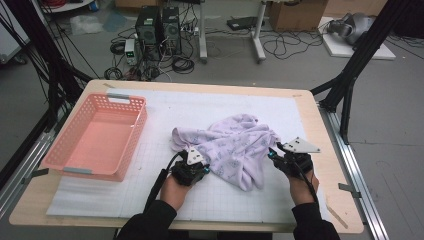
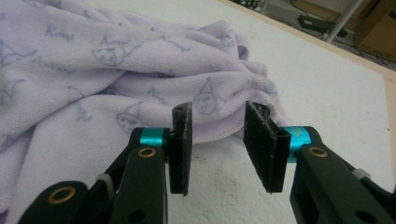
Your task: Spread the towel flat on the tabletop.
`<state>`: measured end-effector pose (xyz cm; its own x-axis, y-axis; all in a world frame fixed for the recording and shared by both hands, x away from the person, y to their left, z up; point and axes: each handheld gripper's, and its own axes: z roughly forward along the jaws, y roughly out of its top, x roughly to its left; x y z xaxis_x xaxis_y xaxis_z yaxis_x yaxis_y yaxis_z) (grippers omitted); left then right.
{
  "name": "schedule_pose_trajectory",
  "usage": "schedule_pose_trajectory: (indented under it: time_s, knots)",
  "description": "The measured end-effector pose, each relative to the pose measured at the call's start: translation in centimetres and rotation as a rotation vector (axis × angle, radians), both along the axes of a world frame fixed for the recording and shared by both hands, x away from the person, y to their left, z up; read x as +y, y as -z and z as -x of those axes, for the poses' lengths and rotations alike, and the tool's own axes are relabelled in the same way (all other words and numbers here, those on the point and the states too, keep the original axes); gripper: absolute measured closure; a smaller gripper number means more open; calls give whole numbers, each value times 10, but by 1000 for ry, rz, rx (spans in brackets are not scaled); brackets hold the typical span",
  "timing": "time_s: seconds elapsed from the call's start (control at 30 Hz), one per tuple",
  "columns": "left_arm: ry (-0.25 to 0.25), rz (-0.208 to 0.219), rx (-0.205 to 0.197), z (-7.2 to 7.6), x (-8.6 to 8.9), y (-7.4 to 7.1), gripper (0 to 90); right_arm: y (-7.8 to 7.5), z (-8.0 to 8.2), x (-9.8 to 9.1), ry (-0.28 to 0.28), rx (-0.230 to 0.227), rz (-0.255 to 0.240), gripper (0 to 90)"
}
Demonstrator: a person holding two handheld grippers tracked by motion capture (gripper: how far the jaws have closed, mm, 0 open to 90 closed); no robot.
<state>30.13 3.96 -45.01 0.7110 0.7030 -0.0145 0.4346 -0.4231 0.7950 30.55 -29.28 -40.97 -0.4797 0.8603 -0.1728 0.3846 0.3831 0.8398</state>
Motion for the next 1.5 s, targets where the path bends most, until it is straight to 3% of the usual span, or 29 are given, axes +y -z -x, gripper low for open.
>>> schedule_pose_trajectory:
  time_s: [0.13, 0.3, 0.37, 0.5, 0.57, 0.7, 0.73, 0.9, 1.1, 1.3, 1.43, 1.5]
  knots:
    - [-1, 36, 35, -2, 13, -3, 842, 2, 0, 6, -47, 21, -7, 597]
    - [-26, 93, 44, -1, 40, -12, 844, 12, -4, 24, -200, 123, -52, 501]
    - [-52, 110, 37, 0, 51, -14, 844, 16, -5, 33, -221, 155, -62, 491]
    - [-73, 132, 44, 1, 69, -16, 847, 31, -7, 47, -238, 210, -12, 510]
    - [-78, 139, 45, 2, 77, -17, 846, 36, -7, 50, -234, 232, 19, 562]
    - [-103, 150, 44, 2, 90, -18, 847, 35, -5, 51, -253, 228, 33, 856]
    - [-111, 155, 43, 2, 92, -19, 847, 34, -5, 52, -260, 228, 43, 862]
    - [-130, 165, 43, 0, 99, -19, 847, 31, -6, 46, -223, 214, 88, 871]
    - [-144, 166, 42, -3, 100, -17, 847, 23, -9, 9, -96, 188, 127, 872]
    - [-144, 160, 36, -5, 99, -15, 847, 22, -9, -25, 10, 182, 122, 872]
    - [-143, 137, 25, -5, 95, -13, 845, 23, -10, -26, 38, 187, 156, 860]
    - [-151, 135, 17, -5, 94, -13, 825, 23, -8, -21, 27, 175, 158, 769]
